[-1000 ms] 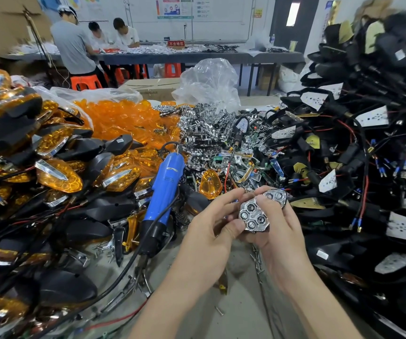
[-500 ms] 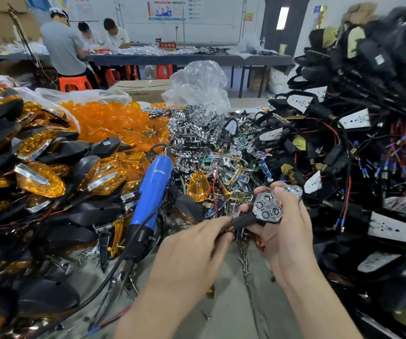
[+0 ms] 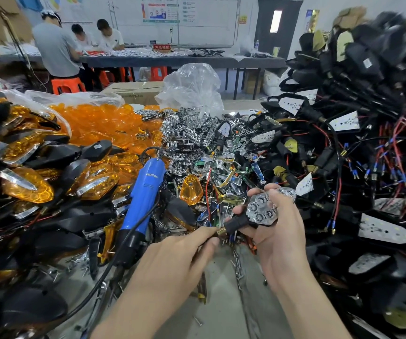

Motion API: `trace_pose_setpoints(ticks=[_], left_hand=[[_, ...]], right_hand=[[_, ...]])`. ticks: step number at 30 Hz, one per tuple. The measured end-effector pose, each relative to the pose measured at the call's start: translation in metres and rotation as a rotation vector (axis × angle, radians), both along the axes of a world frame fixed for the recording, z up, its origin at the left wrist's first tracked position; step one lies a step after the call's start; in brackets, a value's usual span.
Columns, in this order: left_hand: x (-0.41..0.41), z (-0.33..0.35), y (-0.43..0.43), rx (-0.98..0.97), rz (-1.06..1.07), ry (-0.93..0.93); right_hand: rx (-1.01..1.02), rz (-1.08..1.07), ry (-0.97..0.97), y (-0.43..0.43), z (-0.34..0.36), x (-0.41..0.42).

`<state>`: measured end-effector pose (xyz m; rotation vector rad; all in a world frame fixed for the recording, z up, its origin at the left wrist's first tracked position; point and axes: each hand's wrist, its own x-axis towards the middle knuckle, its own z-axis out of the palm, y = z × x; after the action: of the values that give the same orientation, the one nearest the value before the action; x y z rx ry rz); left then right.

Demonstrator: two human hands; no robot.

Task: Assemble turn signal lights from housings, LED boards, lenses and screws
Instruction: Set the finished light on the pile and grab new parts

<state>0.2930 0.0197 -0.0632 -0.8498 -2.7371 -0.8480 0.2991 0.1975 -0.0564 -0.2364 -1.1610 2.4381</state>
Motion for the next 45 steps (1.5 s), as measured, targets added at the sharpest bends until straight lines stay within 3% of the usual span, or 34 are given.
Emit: trace_pose_setpoints(ticks=[9,15,22,27,35,39,45], left_hand=[[-0.002,0.003,-0.008,0.025,-0.022,0.002],[-0.003,0.015,-0.017,0.008,-0.034,-0.122],[0.002,0.027,-0.024,-0.024,-0.056,-0.228],[0.011,0.043,-0.029,-0.171,-0.048,-0.222],[-0.001,0.079,-0.039,-0.489,-0.016,-0.037],[-0.020,0.060,-0.042,-0.619,-0.004,0.245],[-0.029,0.016,-0.057,-0.546,0.175,0.423]], right_hand=[[0.203,-0.142,0.006,-0.003,-0.002,-0.001],[0.253,-0.158,0.015,-0.002,-0.003,0.000],[0.181,-0.162,-0.008,0.003,0.001,-0.001],[0.098,-0.152,-0.008,0.002,0.004,0.000],[-0.072,-0.219,0.005,0.000,0.017,0.002],[-0.030,-0.301,0.004,0.002,0.019,-0.002],[-0.002,-0.436,-0.040,0.001,0.005,-0.005]])
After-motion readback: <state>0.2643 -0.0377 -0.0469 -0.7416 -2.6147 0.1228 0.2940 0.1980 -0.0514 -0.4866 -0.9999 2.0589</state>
